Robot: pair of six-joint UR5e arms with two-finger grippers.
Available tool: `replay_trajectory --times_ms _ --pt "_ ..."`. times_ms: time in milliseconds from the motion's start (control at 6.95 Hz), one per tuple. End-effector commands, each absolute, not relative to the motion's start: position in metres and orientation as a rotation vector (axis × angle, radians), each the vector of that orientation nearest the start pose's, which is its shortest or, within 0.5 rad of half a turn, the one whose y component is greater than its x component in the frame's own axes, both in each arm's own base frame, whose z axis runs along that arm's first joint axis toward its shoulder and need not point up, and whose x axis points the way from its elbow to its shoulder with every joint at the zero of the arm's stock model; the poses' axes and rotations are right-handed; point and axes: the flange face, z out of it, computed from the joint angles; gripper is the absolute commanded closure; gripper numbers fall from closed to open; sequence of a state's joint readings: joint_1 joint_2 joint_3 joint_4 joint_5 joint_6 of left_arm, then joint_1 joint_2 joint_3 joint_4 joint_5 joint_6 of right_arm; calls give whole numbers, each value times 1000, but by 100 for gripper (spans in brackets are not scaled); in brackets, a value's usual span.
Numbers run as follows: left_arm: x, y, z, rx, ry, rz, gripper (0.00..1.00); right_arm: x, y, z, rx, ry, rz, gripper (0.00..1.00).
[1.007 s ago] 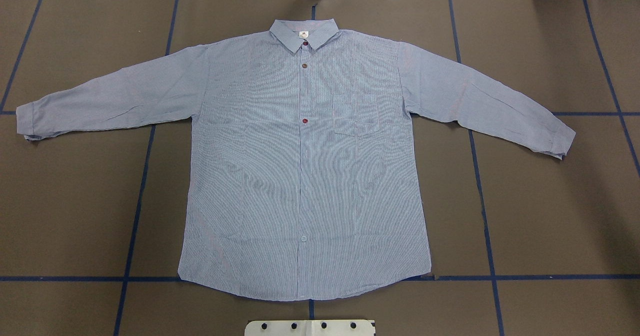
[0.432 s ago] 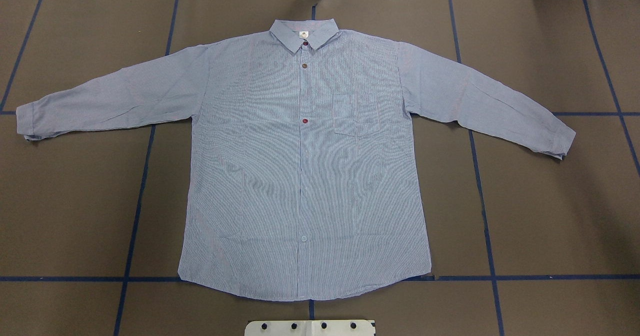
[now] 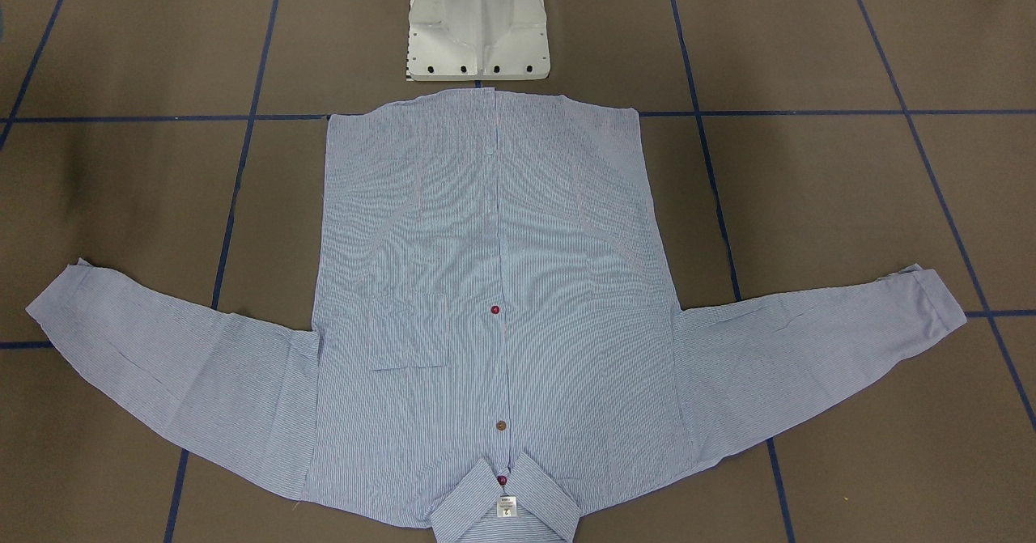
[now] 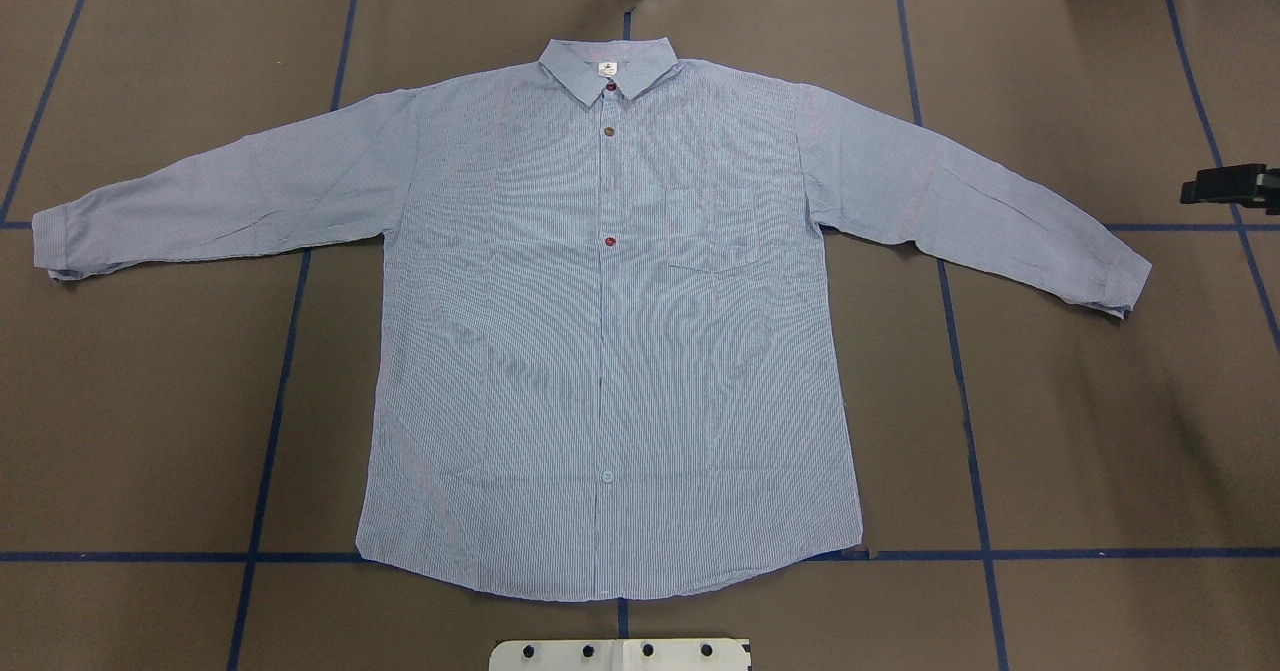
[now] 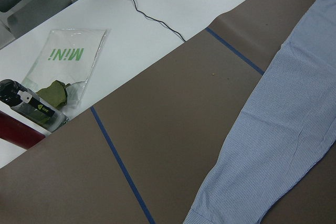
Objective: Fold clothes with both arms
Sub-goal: 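Move the right gripper down to the cuff of the nearest sleeve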
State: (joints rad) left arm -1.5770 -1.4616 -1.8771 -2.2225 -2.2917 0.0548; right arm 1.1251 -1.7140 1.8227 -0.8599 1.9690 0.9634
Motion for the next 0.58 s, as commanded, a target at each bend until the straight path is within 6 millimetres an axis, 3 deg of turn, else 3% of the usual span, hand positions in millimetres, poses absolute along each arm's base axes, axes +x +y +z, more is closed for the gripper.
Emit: replay_trajectory --times_ms 0,288,432 --pt "-70 -460 484 832 652 354 0 -156 -441 568 400 -886 430 2" --pt "-70 -460 486 830 651 354 0 -209 -424 580 433 -828 507 7" --pt "-70 -461 486 832 651 355 0 -224 -415 588 412 -823 538 18"
